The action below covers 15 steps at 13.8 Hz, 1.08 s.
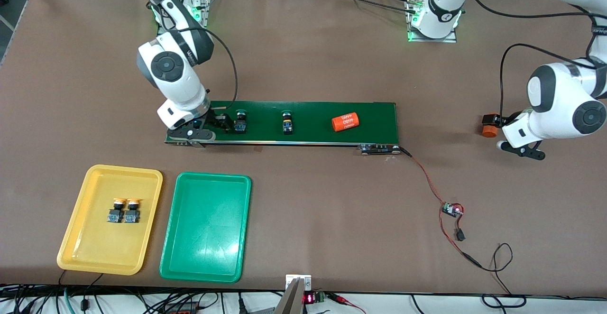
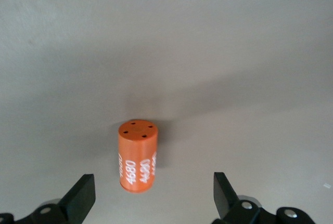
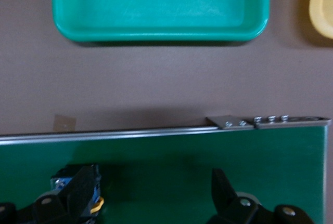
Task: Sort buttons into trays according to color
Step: 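Grasp the next belt button with the right gripper while the left grasps a cylinder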
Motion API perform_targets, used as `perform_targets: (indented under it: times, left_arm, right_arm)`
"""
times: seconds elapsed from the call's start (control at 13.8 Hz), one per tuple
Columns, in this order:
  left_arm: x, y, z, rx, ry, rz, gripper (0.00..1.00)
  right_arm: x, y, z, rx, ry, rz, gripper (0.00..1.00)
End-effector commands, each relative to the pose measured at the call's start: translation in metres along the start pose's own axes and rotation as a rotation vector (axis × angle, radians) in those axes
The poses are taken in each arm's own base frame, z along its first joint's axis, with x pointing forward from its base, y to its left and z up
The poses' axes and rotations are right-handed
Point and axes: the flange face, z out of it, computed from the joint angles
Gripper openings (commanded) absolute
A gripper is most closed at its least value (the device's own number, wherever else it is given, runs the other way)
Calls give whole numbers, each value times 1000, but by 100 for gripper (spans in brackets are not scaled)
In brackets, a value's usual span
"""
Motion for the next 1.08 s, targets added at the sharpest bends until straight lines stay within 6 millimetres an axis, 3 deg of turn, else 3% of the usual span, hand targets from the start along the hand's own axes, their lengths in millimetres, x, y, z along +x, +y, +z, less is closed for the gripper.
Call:
perform_targets:
  times: [0.0,0.36,0.65,0.79,0.87,1.01]
  left_arm:
    - [-9,-2,24,12,9,33,100]
    - [-24,-12,67,4,-8,153,100]
    - [-20,-13,75,14,1,142,100]
    - [-19,-12,85,8,-15,144,100]
    - [-18,-14,91,12,-12,146,100]
    - [-18,-14,90,13,-11,155,51]
  right_arm:
    - [-18,-13,3,25,15,12,100]
    - [-32,-20,21,45,-7,1,100]
    - [-36,-23,32,49,-33,-3,100]
    - [-37,-24,38,56,-41,-11,83]
    - [-37,-24,41,59,-46,-13,69]
    - [-36,-22,41,57,-49,-12,37]
